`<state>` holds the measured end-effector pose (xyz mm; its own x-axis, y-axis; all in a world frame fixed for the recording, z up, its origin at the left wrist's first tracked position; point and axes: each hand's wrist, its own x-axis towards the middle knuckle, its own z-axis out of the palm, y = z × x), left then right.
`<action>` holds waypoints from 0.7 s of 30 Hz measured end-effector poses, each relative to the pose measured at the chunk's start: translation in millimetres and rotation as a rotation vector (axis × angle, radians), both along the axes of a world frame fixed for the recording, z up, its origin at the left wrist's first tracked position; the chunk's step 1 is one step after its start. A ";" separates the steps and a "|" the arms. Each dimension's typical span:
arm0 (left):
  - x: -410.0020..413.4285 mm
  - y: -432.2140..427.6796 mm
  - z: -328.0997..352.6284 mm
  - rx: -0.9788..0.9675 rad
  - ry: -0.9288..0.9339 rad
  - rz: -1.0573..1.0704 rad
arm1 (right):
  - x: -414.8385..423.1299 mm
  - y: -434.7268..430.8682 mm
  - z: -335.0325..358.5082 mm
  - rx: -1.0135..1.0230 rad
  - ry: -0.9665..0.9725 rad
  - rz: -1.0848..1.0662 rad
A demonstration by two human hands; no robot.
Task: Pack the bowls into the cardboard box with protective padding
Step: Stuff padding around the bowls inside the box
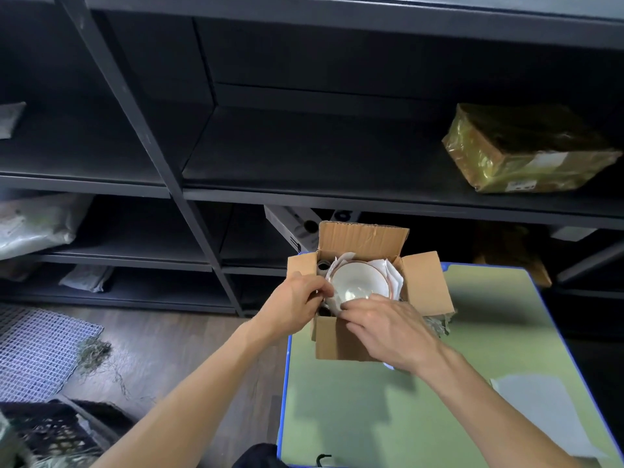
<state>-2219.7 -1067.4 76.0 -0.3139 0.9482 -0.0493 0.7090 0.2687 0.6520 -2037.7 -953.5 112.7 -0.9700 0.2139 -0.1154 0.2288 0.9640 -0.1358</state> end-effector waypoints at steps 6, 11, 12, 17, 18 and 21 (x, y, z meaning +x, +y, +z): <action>30.1 -1.9 6.0 0.108 0.058 0.074 | 38.8 20.2 -10.7 -0.070 0.068 -0.073; 76.6 13.9 8.7 0.179 0.073 0.010 | 68.6 35.4 -15.7 -0.128 0.188 -0.124; 85.9 18.2 10.6 0.182 0.072 -0.002 | 75.2 38.4 -15.4 -0.148 0.196 -0.131; 125.3 42.9 13.2 0.160 0.065 0.002 | 118.7 57.3 -17.9 -0.221 0.181 -0.196; 133.2 48.1 13.1 0.164 0.075 0.031 | 129.1 62.8 -21.7 -0.235 0.163 -0.208; 158.1 60.5 13.7 0.186 0.068 0.025 | 157.9 79.7 -33.9 -0.257 0.100 -0.260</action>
<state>-2061.6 -1006.8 89.7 -0.3343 0.9308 0.1480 0.7475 0.1662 0.6432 -1879.8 -873.8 78.8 -0.8965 0.4305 -0.1049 0.4344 0.8072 -0.3997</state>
